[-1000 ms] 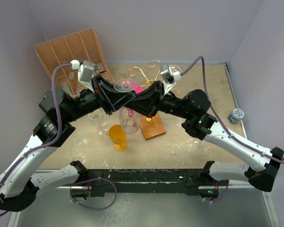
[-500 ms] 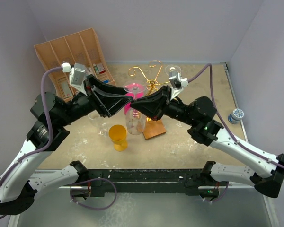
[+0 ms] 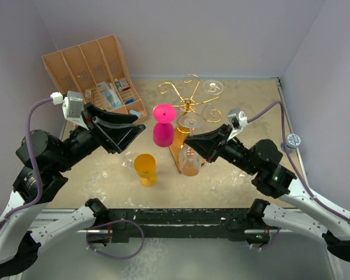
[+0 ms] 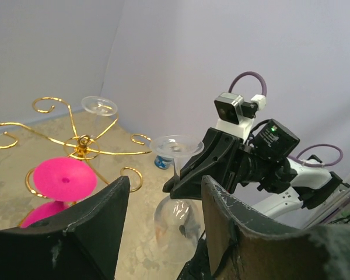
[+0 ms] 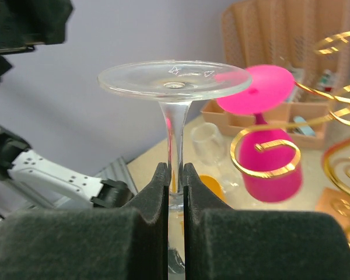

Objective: Place the wine glass upside down on the wine glass rack

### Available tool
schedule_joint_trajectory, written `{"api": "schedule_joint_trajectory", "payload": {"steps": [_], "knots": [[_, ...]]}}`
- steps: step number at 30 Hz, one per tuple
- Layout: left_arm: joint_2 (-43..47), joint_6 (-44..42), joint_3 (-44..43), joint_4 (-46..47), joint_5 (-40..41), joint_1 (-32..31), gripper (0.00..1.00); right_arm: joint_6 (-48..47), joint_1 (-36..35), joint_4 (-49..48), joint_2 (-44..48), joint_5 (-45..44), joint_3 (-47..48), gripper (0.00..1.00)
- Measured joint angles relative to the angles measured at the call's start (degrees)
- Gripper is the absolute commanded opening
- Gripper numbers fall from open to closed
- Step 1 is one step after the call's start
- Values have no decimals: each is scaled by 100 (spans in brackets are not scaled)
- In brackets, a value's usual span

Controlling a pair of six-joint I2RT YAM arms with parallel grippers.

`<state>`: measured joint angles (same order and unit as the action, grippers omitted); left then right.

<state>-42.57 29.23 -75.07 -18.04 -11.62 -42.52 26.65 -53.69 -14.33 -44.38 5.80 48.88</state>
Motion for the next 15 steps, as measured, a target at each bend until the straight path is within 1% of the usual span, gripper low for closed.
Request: {"api": "schedule_joint_trajectory", "payload": {"steps": [3,8,15], "knots": [[11,-9,48,-125,192,0,50,-74,0,337,291,-380,-184,0],[-24,-15,140,-341,452,0,50,-186,0,542,745,-944,-562,0],[-92,-15,146,-402,723,2,51,-535,0,511,675,-1526,-649,0]]}}
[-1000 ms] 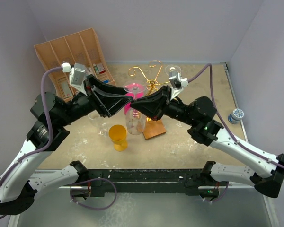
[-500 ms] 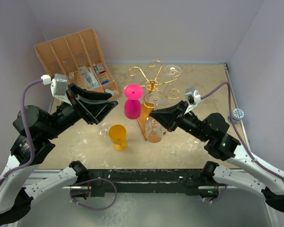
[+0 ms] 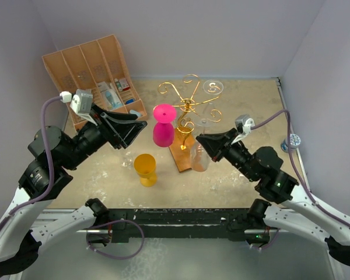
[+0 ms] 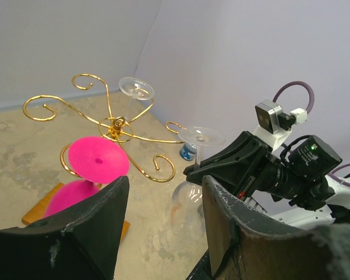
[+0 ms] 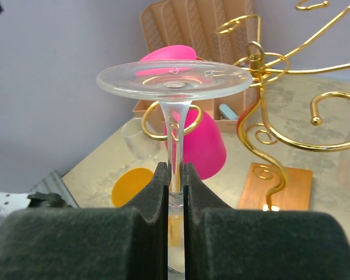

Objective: Place the wine glass upside down on the wine glass rack

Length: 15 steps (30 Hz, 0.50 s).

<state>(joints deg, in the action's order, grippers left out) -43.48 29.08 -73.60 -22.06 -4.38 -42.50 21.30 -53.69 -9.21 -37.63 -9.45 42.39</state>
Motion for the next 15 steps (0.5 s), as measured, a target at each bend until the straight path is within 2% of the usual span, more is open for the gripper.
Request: {"api": "schedule_joint_trajectory", "payload": {"steps": [15], "knots": [[-63,-2,0,-9,275,0,51,-293,0,-675,-616,-485,-372,0]]}}
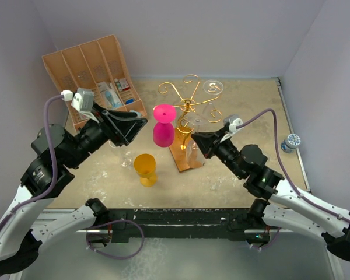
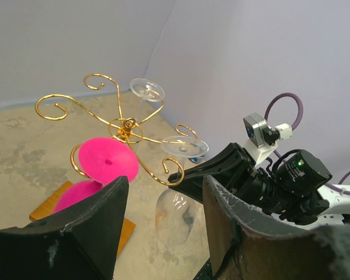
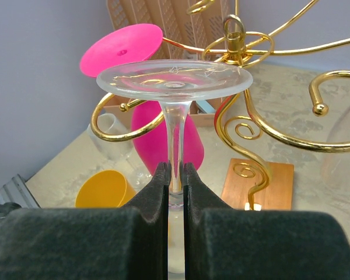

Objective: Place the wine glass upside down on the wine glass rack

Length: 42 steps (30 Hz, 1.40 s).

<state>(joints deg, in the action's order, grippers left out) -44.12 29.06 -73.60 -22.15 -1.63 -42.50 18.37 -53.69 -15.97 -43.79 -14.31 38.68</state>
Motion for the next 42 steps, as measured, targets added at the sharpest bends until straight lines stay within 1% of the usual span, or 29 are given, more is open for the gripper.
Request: {"api": "schedule_joint_trajectory", "payload": {"steps": [5,14,25,42], "knots": [[-118,26,0,66,-4,0,51,50,0,-463,-153,0,-136,0],[-365,31,0,188,-46,0,51,70,11,-929,-518,2,-168,0],[-236,37,15,170,39,0,51,50,9,-1172,-984,116,-162,0],[-179,37,22,125,151,-2,52,-37,7,-1438,-1014,1082,-162,0]]}}
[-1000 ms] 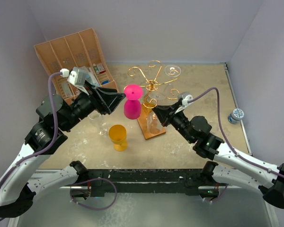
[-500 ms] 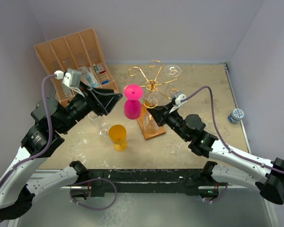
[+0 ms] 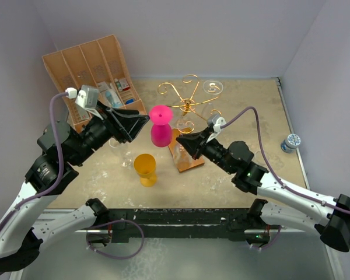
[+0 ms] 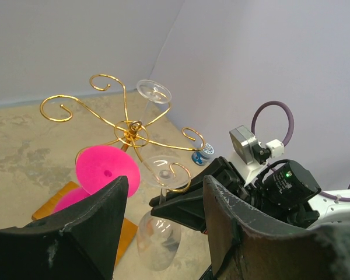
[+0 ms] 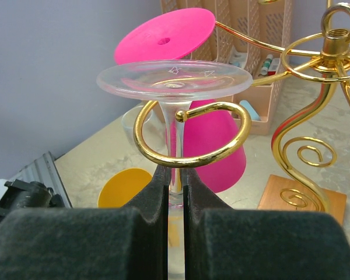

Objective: Place the wine glass upside down on the wine glass rack

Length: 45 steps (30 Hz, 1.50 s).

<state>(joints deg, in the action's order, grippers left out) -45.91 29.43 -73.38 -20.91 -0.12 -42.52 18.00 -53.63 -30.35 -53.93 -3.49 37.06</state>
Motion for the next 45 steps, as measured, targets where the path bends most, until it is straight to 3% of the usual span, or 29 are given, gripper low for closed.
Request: {"api": "schedule_joint_trajectory", "payload": {"steps": [22,36,45], "knots": [[92,0,0,-114,138,2,52,31,0,-144,535,-13,-229,0],[105,11,22,-120,208,2,52,170,-46,-109,352,-750,-289,0],[114,0,22,-284,258,2,58,173,-39,-157,208,-776,-291,28]]}}
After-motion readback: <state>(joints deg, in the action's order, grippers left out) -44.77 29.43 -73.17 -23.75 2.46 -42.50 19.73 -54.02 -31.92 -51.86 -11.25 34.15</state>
